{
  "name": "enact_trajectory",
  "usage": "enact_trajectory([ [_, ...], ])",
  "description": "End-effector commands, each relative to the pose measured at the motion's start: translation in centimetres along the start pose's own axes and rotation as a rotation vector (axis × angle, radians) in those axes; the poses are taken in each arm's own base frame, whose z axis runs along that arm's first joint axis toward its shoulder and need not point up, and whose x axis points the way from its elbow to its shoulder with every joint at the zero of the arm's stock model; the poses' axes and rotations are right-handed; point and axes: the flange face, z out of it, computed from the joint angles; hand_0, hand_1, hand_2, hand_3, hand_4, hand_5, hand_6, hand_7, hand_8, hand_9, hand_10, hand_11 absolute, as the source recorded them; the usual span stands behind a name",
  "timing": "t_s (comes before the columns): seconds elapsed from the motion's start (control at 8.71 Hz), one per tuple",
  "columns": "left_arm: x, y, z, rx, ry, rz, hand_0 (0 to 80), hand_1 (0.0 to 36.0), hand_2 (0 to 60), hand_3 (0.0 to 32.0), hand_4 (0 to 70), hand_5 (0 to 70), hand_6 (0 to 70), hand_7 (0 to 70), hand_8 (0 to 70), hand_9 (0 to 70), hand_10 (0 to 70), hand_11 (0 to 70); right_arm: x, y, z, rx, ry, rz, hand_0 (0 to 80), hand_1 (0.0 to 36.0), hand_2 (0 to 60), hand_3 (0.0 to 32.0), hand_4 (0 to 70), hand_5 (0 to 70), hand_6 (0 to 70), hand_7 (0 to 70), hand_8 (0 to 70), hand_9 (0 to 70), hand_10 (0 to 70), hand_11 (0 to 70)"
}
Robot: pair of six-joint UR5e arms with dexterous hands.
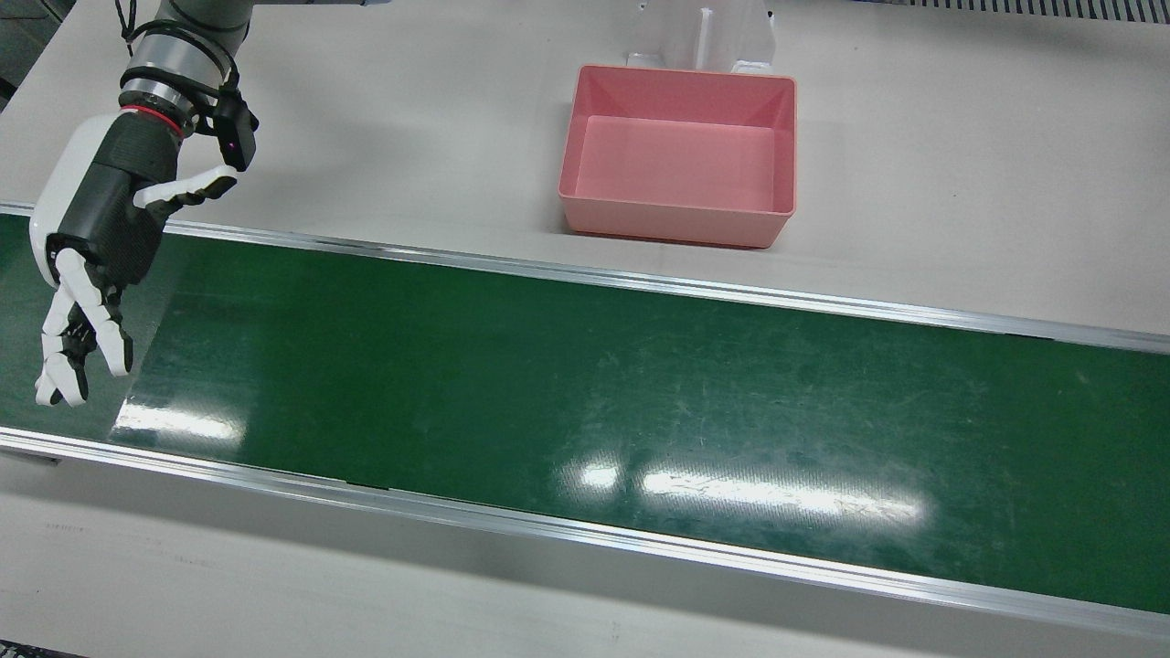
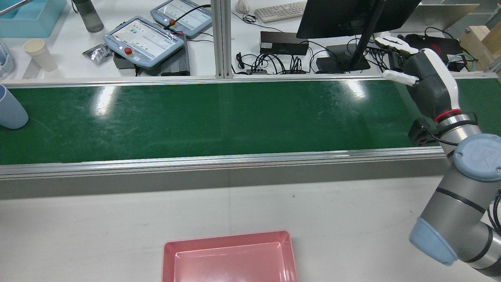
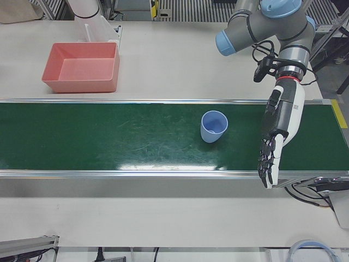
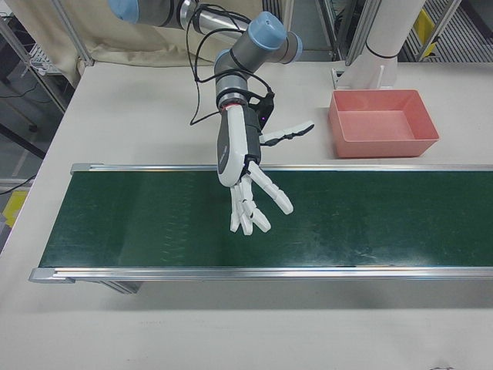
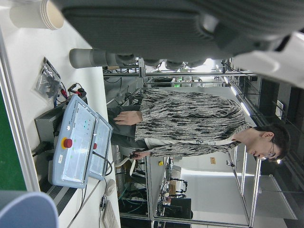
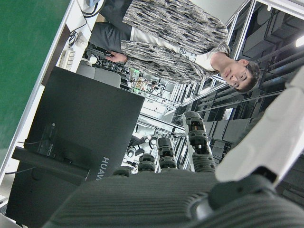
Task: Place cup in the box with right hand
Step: 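Raise the right hand over the conveyor, fingers open toward the cup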
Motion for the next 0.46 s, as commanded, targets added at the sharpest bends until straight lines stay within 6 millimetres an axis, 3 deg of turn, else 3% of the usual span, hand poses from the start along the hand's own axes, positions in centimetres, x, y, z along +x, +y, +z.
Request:
enact_trajectory([
  [0.0, 0.0, 0.0, 0.0, -0.001, 0.000, 0.000, 0.0, 0.0, 0.0, 0.0, 0.0, 0.0, 0.0, 0.0, 0.0, 0.0, 0.0, 0.0, 3.5, 1.2, 0.7, 0.025, -0.019, -0.017, 33.7, 3.4, 0.0, 0.0, 12.9, 0.0, 4.6, 22.9, 1.6, 7.8, 0.0, 0.0],
  [0.34, 0.0, 0.0, 0.0, -0.001, 0.000, 0.000, 0.0, 0.0, 0.0, 0.0, 0.0, 0.0, 0.0, 0.0, 0.0, 0.0, 0.0, 0.0, 6.0, -0.4, 0.7, 0.059, 0.006, -0.056, 33.2, 2.9, 0.0, 0.0, 14.4, 0.0, 4.5, 23.3, 1.3, 7.6, 0.0, 0.0],
])
